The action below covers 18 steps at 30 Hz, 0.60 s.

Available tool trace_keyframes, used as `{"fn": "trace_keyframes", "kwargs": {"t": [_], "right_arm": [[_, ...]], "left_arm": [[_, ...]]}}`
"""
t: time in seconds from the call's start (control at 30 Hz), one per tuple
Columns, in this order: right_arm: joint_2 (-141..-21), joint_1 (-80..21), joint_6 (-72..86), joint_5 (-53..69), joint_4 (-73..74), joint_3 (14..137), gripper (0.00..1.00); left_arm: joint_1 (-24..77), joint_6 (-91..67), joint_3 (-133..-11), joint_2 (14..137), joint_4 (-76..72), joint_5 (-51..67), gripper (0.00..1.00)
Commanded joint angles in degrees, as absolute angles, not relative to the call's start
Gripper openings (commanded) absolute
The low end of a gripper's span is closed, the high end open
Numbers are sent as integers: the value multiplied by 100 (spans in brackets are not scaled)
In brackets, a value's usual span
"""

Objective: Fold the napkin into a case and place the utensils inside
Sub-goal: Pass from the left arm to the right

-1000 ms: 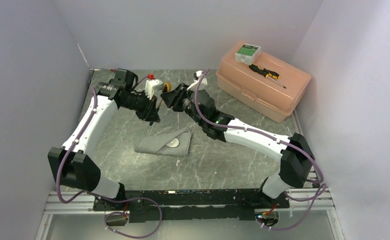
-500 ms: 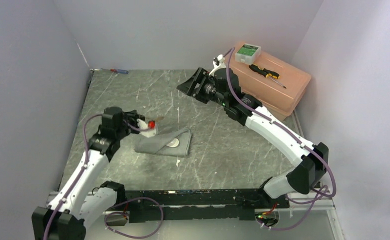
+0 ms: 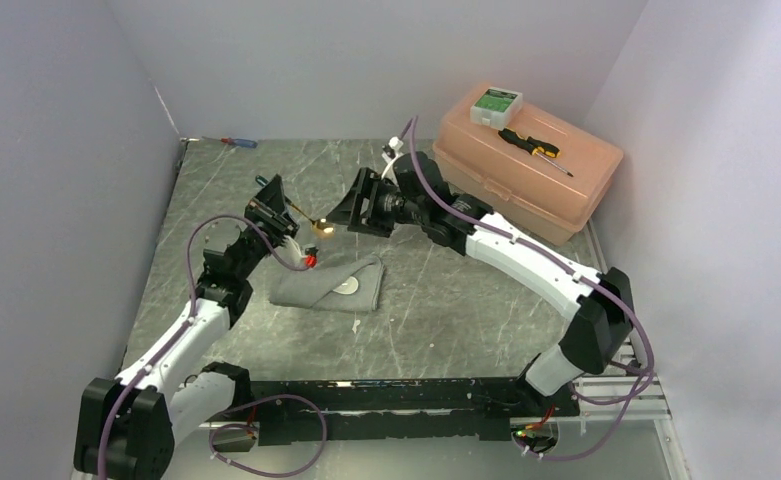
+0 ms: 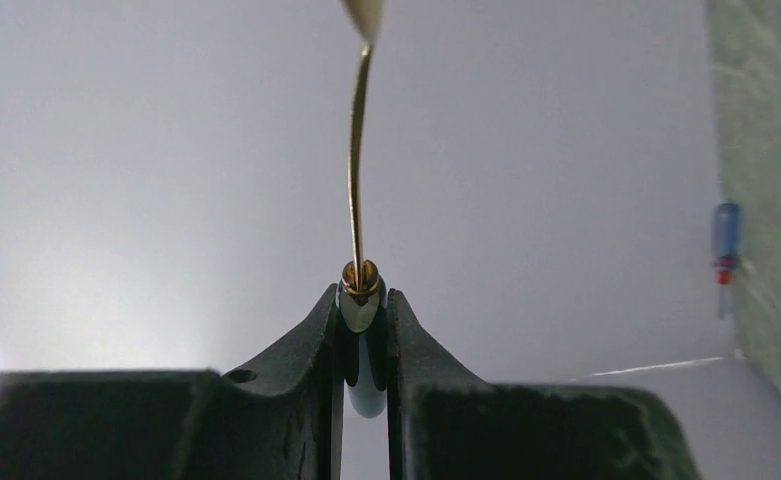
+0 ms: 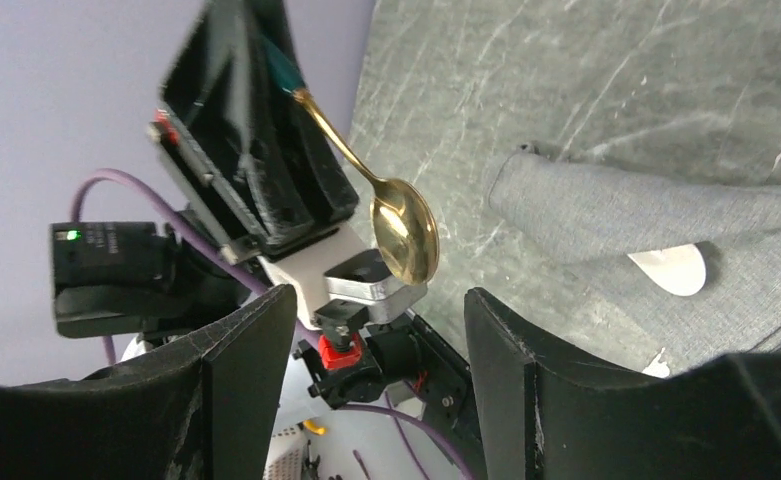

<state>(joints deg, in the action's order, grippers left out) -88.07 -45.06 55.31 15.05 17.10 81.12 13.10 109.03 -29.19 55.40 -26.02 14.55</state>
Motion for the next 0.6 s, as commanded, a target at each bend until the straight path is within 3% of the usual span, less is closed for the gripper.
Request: {"fn": "trace_keyframes", "kwargs": {"t": [0.0,0.33,0.57], "right_arm": [[-9002,-4561,5695,1776,1439,8176,65],[-9180,-4562,6151,1869,514,7780,63],[-9511,-4579,6513,2113,-58,7721,47]], "left_arm": [[1326,11293,-2895,5748,-3994,1580,3],[1344,11167,-3040,5710,-3951,1374,3],[1407,11016,-3066,5702,-3939,1126,3]]}}
